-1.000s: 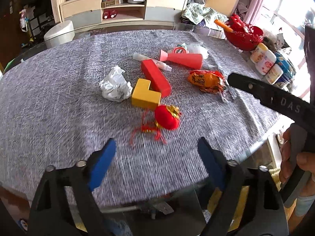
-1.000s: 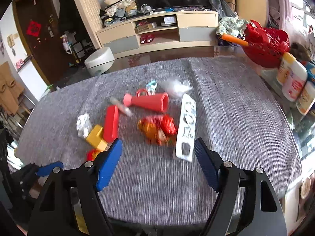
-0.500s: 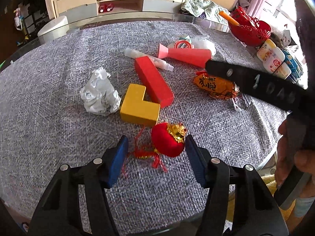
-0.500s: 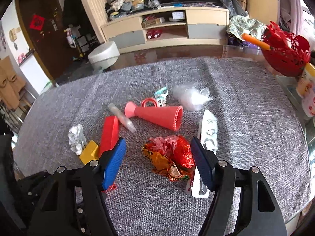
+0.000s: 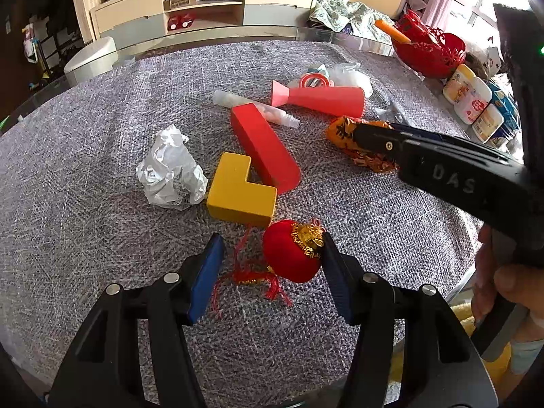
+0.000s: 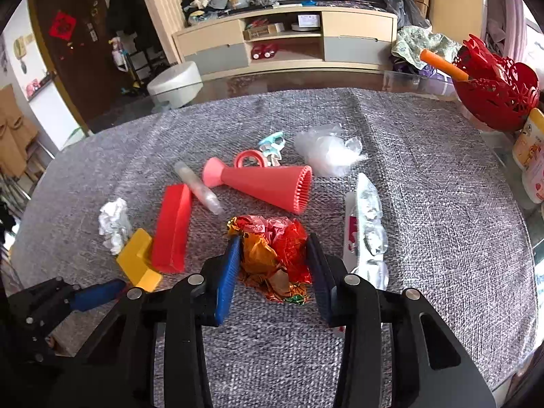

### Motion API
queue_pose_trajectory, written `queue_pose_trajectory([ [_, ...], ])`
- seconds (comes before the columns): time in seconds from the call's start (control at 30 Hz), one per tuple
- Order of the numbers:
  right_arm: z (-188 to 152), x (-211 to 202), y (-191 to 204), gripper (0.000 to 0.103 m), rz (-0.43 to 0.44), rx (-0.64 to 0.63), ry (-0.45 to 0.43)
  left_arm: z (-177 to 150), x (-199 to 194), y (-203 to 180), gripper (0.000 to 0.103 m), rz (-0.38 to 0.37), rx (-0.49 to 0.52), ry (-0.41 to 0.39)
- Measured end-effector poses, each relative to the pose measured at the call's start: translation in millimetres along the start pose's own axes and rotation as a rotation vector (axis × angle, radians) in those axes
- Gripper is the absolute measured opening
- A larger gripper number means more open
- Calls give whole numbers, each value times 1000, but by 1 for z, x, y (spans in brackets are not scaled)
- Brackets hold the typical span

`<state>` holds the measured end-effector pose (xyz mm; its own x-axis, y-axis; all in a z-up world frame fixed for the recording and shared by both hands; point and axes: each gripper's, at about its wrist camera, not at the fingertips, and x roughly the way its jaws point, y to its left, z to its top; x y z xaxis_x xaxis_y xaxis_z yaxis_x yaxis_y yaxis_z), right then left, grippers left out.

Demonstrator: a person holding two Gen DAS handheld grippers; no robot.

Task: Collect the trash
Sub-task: 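Grasp the red lantern with the left tool while the right tool grasps the candy wrapper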

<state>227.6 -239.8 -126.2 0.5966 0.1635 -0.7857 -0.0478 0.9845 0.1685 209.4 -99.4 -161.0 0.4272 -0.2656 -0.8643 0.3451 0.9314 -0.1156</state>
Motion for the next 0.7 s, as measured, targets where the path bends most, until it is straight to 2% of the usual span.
queue_pose_trajectory([
  [0.13,1,-11,5,40,22,-6,-21,0,1,-2,55,9,13,-6],
  [0.2,2,-18,5,40,27,-6,-32,0,0,-1,49,13,11,-9],
  [0.27,1,-26,5,40,29,-3,-43,0,-2,2,30,-32,-10,-4],
  [0.47,-6,-49,4,40,39,4,-60,-10,-12,4,30,-28,-13,0],
  [0.7,-26,-75,12,40,53,-7,-57,-33,-46,6,30,-14,-18,-34],
])
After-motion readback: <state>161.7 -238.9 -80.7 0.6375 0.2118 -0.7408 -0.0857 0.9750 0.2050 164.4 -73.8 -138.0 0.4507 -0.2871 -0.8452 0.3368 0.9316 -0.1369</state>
